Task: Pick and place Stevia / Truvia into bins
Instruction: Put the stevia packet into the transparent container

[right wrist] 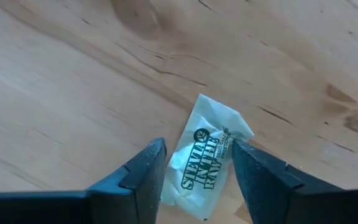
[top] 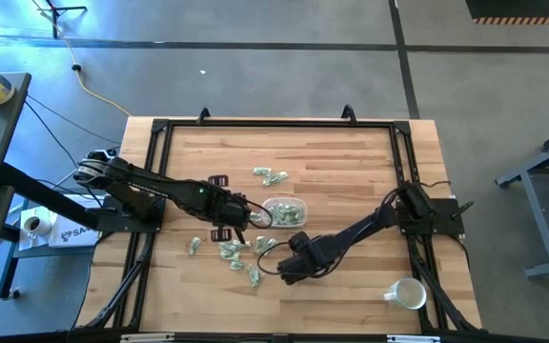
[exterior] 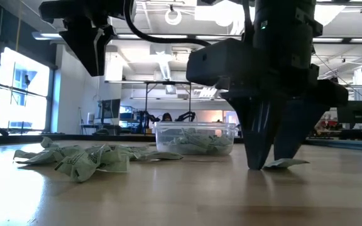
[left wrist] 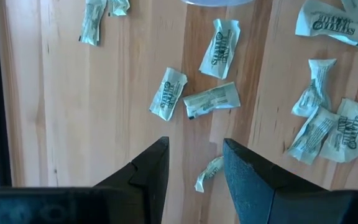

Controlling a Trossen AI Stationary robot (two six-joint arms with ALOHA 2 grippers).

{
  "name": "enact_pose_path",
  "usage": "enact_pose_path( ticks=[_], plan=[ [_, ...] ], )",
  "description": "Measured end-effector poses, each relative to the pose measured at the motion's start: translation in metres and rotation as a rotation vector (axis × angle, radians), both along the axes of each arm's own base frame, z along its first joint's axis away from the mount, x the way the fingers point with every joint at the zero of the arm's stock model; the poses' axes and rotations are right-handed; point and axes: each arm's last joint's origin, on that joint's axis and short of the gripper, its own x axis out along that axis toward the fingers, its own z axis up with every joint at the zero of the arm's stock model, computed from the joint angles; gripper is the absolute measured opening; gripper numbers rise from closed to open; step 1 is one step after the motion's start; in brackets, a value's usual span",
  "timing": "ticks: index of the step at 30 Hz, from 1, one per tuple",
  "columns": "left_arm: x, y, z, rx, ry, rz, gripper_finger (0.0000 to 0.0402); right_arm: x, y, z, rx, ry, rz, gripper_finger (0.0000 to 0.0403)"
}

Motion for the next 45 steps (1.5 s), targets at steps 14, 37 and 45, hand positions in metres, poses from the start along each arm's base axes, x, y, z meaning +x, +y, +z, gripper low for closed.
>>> enact_pose_path(
  ticks=[14, 37, 45],
  plan=[
    [-0.011, 0.003, -0.002, 0.010, 0.049, 0.065, 0.0184, 0.009, -0.052, 0.026, -0.144, -0.023, 0.169, 0.0015],
    [-0.088, 0.053, -0.027, -0.248, -0.394, 0.339, 0.0184, 0.018, -0.200, 0.107, -0.193, -0.283, 0.158, 0.0028],
    [-0.061, 0.109, -0.027, -0.327, -0.563, 0.369, 0.0184, 0.017, -0.206, 0.107, -0.217, -0.277, 0.201, 0.0176]
  ],
)
